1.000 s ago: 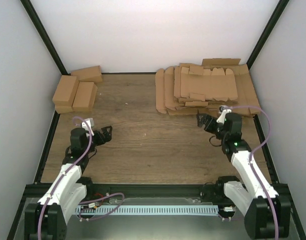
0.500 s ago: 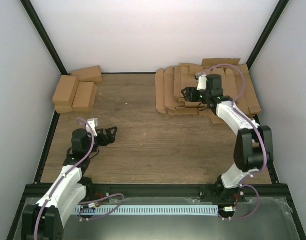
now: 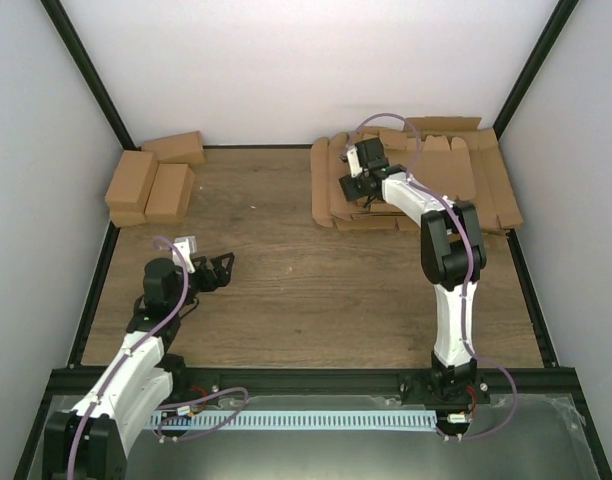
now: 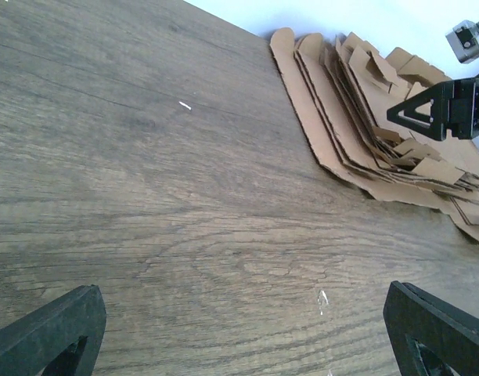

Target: Fold the paper box

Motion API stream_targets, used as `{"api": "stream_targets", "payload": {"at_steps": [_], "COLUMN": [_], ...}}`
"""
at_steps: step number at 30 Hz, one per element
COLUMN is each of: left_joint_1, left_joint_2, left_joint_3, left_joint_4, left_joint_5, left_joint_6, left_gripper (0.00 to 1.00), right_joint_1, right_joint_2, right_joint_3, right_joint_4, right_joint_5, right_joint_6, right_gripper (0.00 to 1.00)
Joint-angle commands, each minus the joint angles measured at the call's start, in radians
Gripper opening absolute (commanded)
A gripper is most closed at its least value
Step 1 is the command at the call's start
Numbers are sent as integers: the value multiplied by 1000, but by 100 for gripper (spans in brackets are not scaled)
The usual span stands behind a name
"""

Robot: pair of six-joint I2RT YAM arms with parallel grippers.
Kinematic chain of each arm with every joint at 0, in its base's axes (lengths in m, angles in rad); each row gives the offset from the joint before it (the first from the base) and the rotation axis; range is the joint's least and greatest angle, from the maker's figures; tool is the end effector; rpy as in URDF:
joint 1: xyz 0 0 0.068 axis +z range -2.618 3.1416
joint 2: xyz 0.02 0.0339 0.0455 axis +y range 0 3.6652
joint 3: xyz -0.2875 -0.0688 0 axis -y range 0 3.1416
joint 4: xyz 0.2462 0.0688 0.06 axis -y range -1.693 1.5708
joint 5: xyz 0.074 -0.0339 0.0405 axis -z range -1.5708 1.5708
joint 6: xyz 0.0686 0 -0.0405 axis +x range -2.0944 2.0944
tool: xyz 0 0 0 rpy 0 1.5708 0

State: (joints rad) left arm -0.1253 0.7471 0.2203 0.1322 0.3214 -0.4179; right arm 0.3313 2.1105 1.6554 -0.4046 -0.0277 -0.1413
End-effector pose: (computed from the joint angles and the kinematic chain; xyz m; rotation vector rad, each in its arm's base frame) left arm 0.1763 -0.0441 0.1835 -0.0774 2.0034 -0.6678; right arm 0.4800 0.1671 0.1978 -0.5819 2.3630 0.1193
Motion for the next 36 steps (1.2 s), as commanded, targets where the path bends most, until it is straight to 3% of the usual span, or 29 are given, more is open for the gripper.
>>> {"api": "stream_targets", "payload": {"at_steps": [1, 15, 26, 32, 36], "left_joint_1": [-6, -7, -7, -7, -7], "left_joint_2": [-11, -9, -5, -2, 0], "left_joint_3": [-10, -10, -10, -10, -9], "left_joint_4": [17, 17, 18, 17, 15], "left_joint_5": [-4, -12, -12, -13, -13], "left_joint_6": [10, 8, 8, 8, 8], "left_gripper": [100, 100, 100, 100, 100], "right_joint_1": [-12, -12, -12, -11, -18], "right_joint_2": [-8, 115, 197, 207, 165], "right_joint_3": [65, 255, 296, 289, 246], "right_joint_4": [-1, -138, -218, -231, -179], "right_joint_5": [167, 293, 355, 552, 647], "right_joint_6": [25, 103, 120, 149, 148], "right_gripper": [60, 60, 65, 66, 61]}}
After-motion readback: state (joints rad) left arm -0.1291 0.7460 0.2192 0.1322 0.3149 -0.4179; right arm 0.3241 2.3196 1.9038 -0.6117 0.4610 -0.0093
